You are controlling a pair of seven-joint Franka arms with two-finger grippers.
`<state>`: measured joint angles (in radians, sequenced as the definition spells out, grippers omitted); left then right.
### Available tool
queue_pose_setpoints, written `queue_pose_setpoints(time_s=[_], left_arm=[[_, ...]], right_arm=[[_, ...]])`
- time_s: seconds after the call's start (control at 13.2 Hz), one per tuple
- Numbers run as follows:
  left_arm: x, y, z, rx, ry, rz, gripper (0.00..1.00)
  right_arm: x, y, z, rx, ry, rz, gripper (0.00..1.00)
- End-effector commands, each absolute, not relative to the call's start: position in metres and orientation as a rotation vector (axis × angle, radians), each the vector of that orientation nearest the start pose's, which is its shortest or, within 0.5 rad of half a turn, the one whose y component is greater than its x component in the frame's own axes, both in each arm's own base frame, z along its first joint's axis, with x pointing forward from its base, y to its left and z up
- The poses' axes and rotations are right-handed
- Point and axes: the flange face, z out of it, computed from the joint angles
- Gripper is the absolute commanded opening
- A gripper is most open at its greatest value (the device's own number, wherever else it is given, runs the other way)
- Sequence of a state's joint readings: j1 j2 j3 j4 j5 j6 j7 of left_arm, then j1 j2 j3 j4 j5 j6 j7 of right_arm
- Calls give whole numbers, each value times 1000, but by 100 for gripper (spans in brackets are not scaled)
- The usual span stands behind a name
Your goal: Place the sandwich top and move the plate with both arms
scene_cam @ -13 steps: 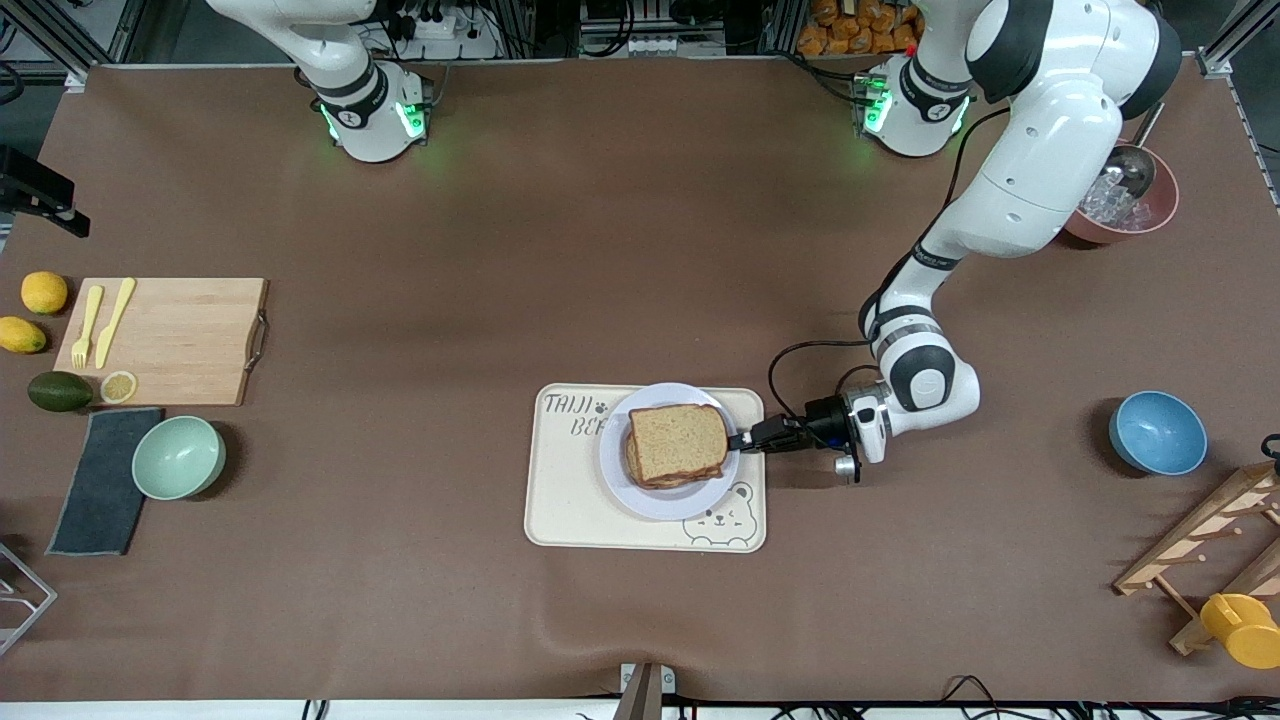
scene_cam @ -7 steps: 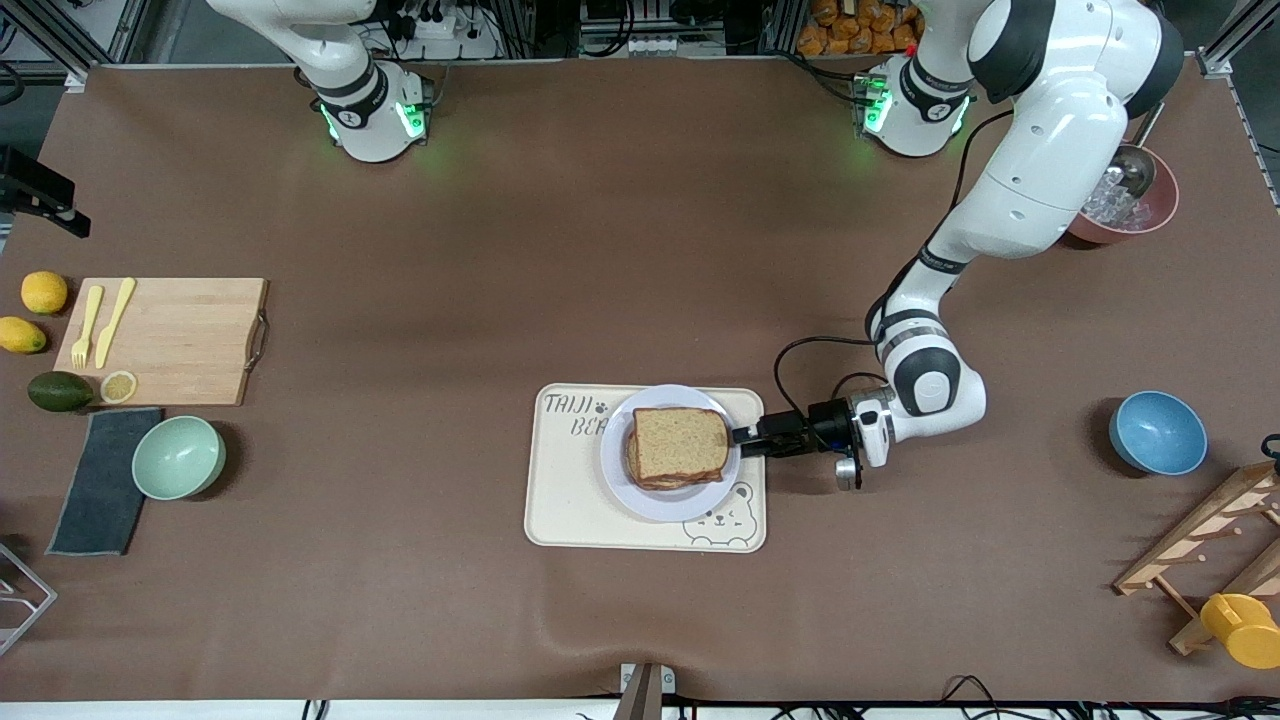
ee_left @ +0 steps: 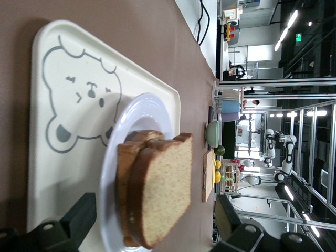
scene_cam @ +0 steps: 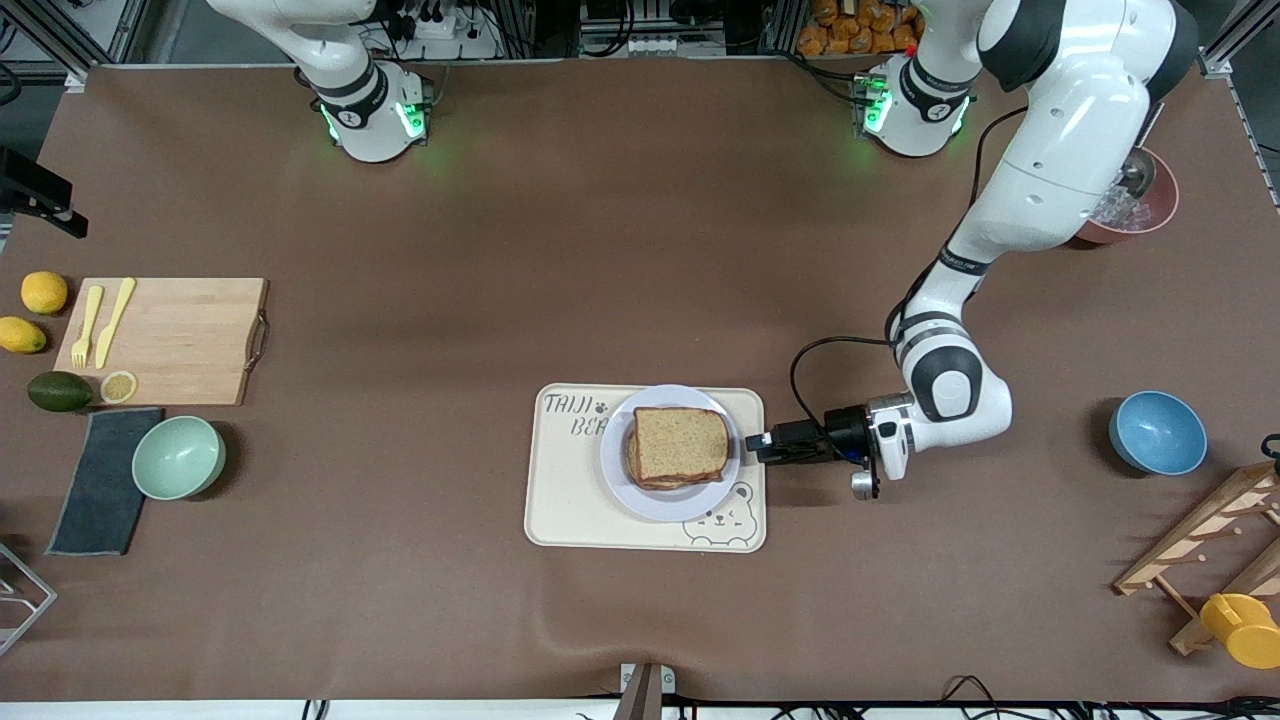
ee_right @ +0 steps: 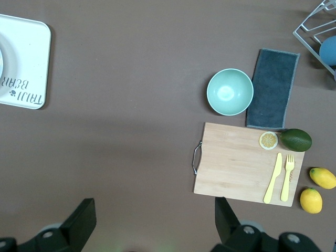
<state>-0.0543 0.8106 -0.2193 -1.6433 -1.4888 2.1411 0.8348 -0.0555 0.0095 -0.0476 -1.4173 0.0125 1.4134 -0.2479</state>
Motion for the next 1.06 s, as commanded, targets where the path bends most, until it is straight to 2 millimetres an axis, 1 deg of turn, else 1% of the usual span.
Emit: queue_pose_setpoints(time_s=[0.0, 0.08, 0.15, 0.3, 0.46, 0.53, 0.68, 0.76, 0.83, 0.99], left_arm=[[652, -203, 209, 1966, 107, 46, 100], [654, -201, 228, 2004, 105, 19, 100], [657, -192, 246, 2075, 105, -8, 100], [660, -184, 288, 2236, 95, -51, 100], [661, -174, 327, 2385, 91, -46, 100], [663, -163, 340, 2441, 95, -33, 100], [663, -132, 367, 2552, 42, 3, 100], [662, -115, 374, 2623, -8, -5, 100], [663, -94, 392, 2697, -48, 25, 100], [665, -72, 414, 2827, -150, 16, 100]], right_arm=[[536, -58, 677, -3120, -219, 11, 100], [536, -57, 677, -3120, -221, 13, 100], [536, -58, 677, -3120, -219, 13, 100], [536, -58, 677, -3122, -218, 14, 100], [536, -58, 677, -3122, -218, 14, 100], [536, -58, 677, -3122, -218, 14, 100], [536, -58, 677, -3122, -218, 14, 100], [535, -58, 679, -3122, -218, 9, 100], [535, -58, 678, -3122, -218, 11, 100], [535, -59, 678, -3122, -216, 11, 100]])
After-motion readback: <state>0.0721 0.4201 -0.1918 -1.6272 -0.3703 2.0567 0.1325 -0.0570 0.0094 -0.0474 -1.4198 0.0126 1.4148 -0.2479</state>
